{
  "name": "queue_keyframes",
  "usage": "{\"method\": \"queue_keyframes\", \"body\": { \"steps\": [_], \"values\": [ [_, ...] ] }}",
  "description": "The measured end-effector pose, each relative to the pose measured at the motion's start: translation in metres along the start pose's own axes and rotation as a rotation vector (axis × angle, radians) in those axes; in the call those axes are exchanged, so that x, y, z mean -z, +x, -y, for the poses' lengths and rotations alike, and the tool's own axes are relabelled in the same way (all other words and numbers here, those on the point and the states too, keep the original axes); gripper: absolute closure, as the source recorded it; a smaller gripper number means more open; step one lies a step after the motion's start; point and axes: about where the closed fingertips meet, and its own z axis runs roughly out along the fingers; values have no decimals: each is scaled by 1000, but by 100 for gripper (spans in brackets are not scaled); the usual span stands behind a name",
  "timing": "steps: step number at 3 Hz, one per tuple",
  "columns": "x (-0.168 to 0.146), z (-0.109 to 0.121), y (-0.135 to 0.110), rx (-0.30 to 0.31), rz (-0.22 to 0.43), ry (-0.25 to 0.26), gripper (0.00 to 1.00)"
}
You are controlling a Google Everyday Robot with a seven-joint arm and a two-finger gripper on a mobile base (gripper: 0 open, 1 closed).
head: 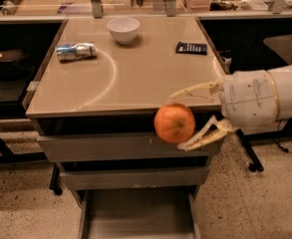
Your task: Pick orange from bottom drawer and place on counter
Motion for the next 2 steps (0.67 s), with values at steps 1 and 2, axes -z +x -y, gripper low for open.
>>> {"method": "queue_keyframes", "body": {
  "steps": [1,2],
  "values": [
    [-7,49,41,-13,32,21,100],
    [-26,99,74,-31,70,35,100]
  ]
}}
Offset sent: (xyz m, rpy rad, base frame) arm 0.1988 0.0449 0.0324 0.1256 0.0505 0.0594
